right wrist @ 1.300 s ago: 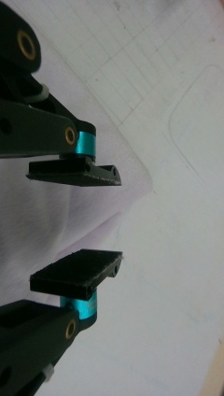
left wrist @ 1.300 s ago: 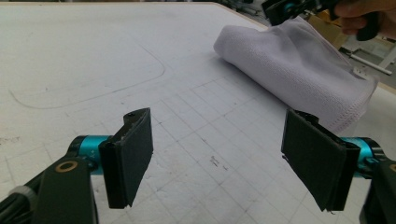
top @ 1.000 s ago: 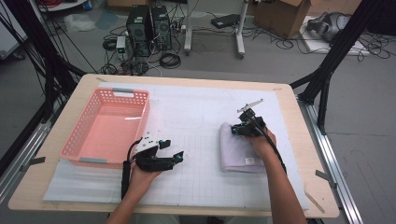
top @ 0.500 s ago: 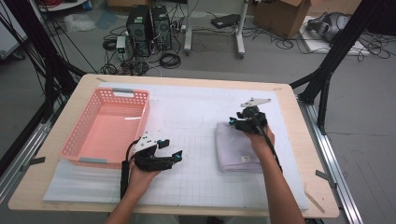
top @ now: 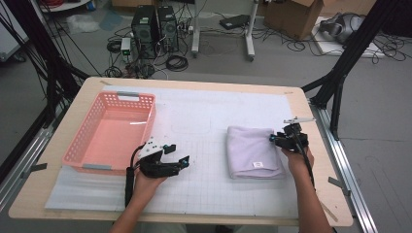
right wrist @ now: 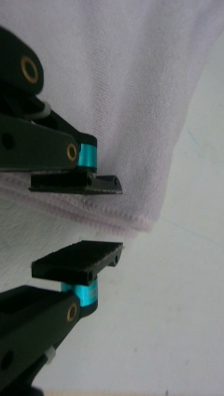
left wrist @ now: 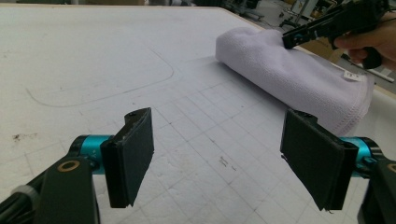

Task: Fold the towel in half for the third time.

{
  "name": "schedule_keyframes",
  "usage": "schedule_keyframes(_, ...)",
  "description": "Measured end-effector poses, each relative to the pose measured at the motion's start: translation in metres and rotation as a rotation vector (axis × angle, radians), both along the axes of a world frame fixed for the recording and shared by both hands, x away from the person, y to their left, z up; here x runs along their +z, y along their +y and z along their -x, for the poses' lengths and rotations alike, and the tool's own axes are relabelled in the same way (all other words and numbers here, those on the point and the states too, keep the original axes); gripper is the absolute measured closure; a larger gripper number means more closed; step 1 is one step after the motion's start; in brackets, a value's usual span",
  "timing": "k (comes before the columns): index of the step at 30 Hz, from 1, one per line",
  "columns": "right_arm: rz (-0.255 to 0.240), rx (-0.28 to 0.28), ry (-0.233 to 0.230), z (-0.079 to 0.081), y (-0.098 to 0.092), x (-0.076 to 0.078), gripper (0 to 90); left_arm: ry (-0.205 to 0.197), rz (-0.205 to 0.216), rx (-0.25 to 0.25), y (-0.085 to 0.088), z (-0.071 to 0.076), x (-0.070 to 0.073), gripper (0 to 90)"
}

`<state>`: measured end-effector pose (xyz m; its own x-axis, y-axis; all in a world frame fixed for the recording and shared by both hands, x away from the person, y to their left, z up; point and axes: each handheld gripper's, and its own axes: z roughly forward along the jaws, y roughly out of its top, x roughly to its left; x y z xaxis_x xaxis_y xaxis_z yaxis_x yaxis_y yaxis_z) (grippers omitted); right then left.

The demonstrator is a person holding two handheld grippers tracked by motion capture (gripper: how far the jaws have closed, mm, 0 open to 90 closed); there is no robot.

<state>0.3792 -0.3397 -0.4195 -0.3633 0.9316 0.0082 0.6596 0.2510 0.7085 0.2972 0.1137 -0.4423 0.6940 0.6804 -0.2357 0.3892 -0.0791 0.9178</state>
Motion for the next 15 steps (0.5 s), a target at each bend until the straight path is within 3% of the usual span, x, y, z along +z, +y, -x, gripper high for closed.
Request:
schedule_keyframes(3, -0.053, 0.024, -0.059, 0.013, 0.000, 0.011, 63.0, 0.002, 0.002, 0.002, 0.000, 0.000, 0.000, 26.1)
schedule_keyframes(6, -0.075, 0.064, -0.043, 0.027, 0.003, 0.011, 56.3, 0.002, 0.004, 0.004, 0.000, 0.000, 0.000, 26.1)
schedule_keyframes(10, -0.077, 0.088, 0.006, 0.051, 0.006, -0.001, 57.1, 0.004, 0.003, 0.006, 0.000, -0.001, -0.001, 26.1)
schedule_keyframes(11, -0.083, 0.083, 0.027, 0.054, 0.005, -0.006, 60.4, 0.008, 0.004, 0.004, 0.000, -0.001, -0.001, 26.1)
schedule_keyframes(12, -0.103, 0.101, 0.025, 0.057, 0.004, -0.010, 77.8, 0.008, 0.000, 0.001, 0.000, -0.001, -0.001, 26.1)
schedule_keyframes(13, -0.113, 0.144, 0.015, 0.060, 0.003, -0.011, 83.1, 0.009, 0.004, 0.001, -0.001, -0.001, -0.001, 26.1)
schedule_keyframes(15, -0.050, 0.143, -0.036, 0.066, 0.001, -0.008, 84.0, 0.009, 0.000, 0.000, -0.001, 0.000, -0.001, 26.1)
